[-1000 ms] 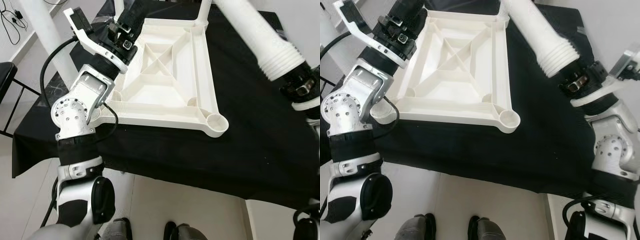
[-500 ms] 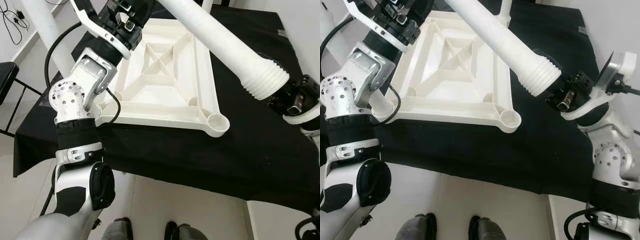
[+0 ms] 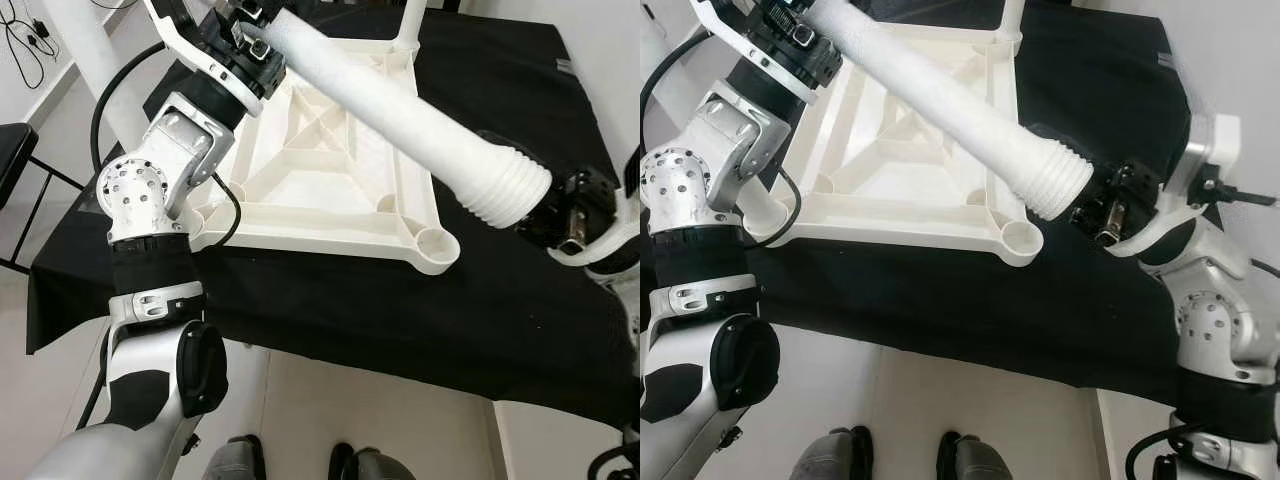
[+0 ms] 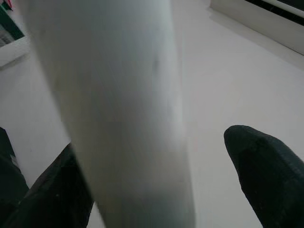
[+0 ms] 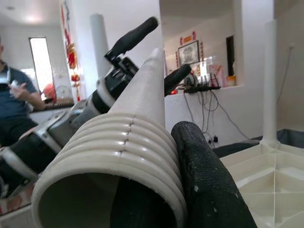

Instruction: Building children table

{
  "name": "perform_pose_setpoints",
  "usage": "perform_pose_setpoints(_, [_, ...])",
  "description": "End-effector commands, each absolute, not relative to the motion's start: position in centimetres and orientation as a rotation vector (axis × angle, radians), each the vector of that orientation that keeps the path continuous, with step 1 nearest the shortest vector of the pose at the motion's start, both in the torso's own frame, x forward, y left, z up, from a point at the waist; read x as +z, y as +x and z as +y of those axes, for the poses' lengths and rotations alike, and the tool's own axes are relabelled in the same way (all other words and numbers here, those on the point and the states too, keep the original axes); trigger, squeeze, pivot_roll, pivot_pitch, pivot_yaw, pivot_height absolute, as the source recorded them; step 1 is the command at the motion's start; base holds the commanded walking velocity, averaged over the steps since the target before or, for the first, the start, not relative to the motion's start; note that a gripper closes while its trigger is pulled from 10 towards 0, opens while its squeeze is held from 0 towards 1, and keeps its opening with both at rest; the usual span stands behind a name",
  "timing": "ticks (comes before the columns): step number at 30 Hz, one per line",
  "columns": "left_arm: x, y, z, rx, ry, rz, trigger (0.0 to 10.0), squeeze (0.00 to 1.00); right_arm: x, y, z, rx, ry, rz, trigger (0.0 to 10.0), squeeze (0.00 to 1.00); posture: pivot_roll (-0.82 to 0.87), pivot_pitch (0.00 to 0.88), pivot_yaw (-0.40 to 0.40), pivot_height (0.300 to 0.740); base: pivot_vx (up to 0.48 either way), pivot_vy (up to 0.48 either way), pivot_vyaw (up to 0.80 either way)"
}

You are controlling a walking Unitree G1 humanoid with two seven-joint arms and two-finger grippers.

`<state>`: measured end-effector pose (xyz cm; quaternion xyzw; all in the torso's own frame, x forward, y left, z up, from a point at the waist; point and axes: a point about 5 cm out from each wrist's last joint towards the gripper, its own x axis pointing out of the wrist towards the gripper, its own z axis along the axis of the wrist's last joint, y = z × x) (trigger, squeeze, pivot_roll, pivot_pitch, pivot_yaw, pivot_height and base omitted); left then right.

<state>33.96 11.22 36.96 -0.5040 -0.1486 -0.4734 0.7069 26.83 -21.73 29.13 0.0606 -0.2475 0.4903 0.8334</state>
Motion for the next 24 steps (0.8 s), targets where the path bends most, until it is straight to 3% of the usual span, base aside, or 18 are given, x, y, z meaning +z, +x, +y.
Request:
perform_pose_setpoints(1, [37.1,33.5,10.8,-1.091,-1.117,-0.332,10.0,0.00,29.6,26.7,-21.9,1.031,0.132,-0.562,10.0,0.00,0.01,0.202,-0.066,0.740,0.000,0.000,0.00])
perform_pose_setpoints(6, [36.7,33.0,10.4,-1.109,-1.115,-0.325,10.0,0.00,30.0,27.4,-22.2,0.959,0.146,-0.590,10.0,0.00,0.01,0.201,-0.069,0.740,0.000,0.000,0.00])
perform_pose_setpoints(24, [36.5,32.2,9.8,-1.157,-1.050,-0.341,10.0,0.00,29.5,26.1,-19.8,1.185,0.232,-0.564,10.0,0.00,0.01,0.208,-0.073,0.740,0.000,0.000,0.00])
